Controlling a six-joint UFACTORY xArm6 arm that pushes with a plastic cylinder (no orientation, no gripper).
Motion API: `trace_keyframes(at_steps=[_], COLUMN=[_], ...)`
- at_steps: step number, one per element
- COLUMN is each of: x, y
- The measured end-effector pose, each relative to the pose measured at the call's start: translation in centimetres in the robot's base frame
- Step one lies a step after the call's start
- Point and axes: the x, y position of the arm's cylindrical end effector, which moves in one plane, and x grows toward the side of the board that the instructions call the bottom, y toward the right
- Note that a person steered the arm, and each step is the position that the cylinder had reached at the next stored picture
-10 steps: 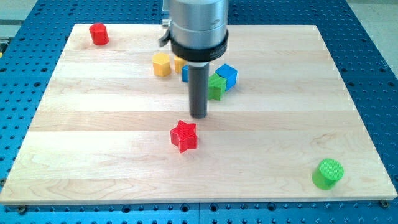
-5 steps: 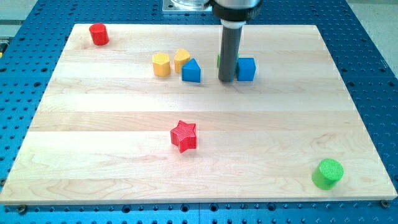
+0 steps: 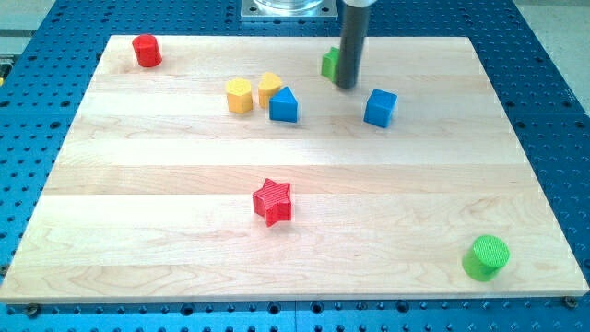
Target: Push the green star horizontally to the red circle
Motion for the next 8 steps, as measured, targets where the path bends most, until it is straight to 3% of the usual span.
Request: trace_keyframes(at_steps=[1, 2, 3, 4, 5, 6, 8], x=[-0.5, 2.0, -0.2, -2.6, -2.6, -0.1, -3.4], y=[-4.3, 3.2, 4.9, 3.3, -3.9, -0.7, -4.0])
